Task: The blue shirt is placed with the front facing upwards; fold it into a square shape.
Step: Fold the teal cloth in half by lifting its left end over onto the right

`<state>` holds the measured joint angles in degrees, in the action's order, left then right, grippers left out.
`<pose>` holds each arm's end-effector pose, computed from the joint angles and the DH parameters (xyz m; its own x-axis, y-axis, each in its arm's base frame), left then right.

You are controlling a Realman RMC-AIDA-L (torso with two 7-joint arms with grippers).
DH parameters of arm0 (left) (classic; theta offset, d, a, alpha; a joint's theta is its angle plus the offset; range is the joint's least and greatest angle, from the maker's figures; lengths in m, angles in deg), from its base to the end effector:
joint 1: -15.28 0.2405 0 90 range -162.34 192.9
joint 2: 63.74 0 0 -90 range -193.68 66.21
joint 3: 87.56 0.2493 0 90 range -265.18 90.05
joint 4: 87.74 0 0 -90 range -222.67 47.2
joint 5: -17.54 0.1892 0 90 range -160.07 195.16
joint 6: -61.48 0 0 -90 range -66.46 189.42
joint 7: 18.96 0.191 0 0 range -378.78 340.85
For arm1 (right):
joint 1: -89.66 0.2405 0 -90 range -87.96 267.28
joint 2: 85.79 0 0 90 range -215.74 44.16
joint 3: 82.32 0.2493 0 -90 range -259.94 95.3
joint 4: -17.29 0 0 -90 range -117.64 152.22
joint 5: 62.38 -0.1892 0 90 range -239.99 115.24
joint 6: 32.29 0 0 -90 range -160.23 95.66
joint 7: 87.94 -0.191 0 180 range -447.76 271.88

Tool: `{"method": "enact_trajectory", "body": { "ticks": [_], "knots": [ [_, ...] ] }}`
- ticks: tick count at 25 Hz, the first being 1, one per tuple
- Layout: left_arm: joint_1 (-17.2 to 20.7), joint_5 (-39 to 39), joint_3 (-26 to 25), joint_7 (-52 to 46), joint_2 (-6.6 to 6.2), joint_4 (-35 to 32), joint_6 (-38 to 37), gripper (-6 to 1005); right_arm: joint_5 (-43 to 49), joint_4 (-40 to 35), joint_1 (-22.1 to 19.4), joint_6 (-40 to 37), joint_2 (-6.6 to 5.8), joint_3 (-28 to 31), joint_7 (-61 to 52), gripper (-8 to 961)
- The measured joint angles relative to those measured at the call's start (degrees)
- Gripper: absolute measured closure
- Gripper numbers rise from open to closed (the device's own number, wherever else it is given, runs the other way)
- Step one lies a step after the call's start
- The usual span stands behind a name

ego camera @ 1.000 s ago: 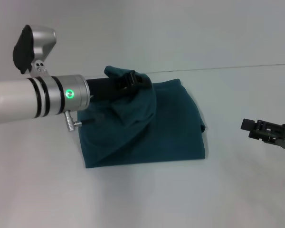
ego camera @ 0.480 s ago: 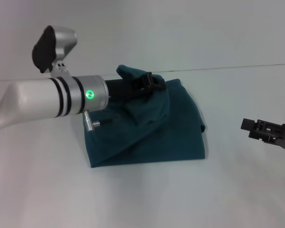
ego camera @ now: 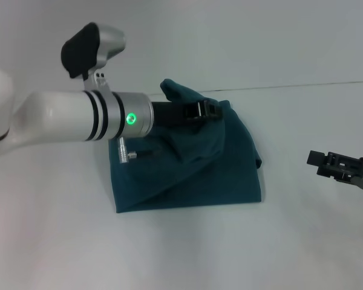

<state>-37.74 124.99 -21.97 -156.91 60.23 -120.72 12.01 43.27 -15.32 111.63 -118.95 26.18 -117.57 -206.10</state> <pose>-0.1003 0.4313 -0.1175 0.3792 0.7783 0.5004 0.8980 -0.4400 0.0038 0.2949 0.3209 0.0244 0.0967 -0.7540 -0.6497 -0.9382 -0.2870 0.1934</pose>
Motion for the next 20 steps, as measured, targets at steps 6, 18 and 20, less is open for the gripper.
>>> {"method": "enact_trajectory", "body": {
  "ticks": [6, 18, 20],
  "knots": [
    [-1.9, 13.6, 3.8, -11.5, -0.39, -7.3, -1.0, 902, 0.0, 0.0, 0.0, 0.0, 0.00, 0.0, -0.1, 93],
    [-9.2, 31.2, 5.3, -21.3, -0.01, -9.3, -2.9, 901, 0.0, 0.0, -0.3, 0.8, 0.00, -0.5, -0.3, 95],
    [-9.9, 31.2, 6.2, -21.5, 0.08, -9.3, -2.8, 901, 0.0, 0.0, -0.2, 0.9, 0.00, -0.5, -0.3, 96]
  ]
}}
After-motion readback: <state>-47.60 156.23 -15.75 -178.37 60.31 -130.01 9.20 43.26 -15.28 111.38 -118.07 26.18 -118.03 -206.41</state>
